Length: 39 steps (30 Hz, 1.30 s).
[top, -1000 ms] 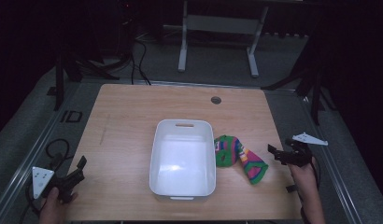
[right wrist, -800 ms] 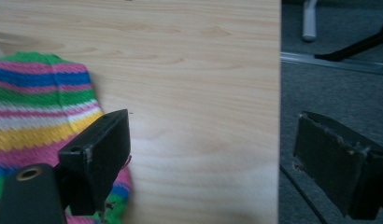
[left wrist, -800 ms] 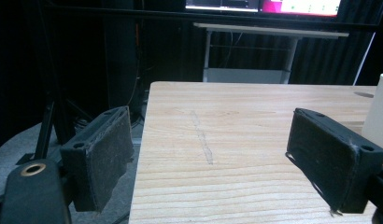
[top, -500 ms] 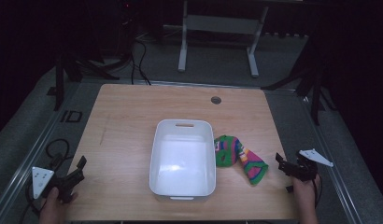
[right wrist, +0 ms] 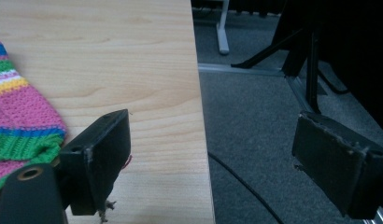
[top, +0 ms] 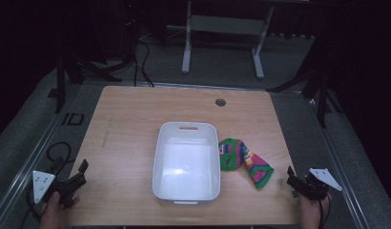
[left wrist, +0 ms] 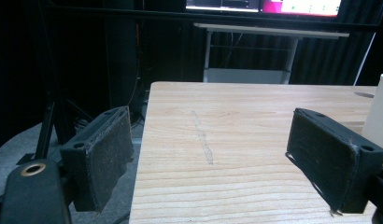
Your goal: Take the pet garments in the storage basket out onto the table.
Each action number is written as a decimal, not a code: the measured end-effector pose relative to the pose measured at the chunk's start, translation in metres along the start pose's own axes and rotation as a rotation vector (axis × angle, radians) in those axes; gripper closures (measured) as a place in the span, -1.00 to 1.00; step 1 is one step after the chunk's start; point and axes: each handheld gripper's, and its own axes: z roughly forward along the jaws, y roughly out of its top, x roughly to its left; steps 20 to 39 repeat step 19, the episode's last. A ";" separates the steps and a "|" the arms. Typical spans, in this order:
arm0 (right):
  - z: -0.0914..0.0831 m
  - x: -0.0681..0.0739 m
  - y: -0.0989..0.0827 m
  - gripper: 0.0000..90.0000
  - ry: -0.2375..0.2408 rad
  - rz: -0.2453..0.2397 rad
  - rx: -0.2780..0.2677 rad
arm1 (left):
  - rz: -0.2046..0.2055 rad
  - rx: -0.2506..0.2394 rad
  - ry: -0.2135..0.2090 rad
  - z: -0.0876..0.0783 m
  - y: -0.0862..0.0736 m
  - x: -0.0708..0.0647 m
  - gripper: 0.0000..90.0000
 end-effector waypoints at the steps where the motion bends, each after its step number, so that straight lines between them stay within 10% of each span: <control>1: -0.001 0.000 -0.001 -0.75 -0.007 0.004 -0.011 | 0.001 0.001 0.000 0.000 0.000 0.000 -0.67; 39: -0.005 0.001 -0.002 -0.70 -0.007 0.012 -0.046 | 0.003 0.001 -0.002 0.000 0.000 0.000 -0.67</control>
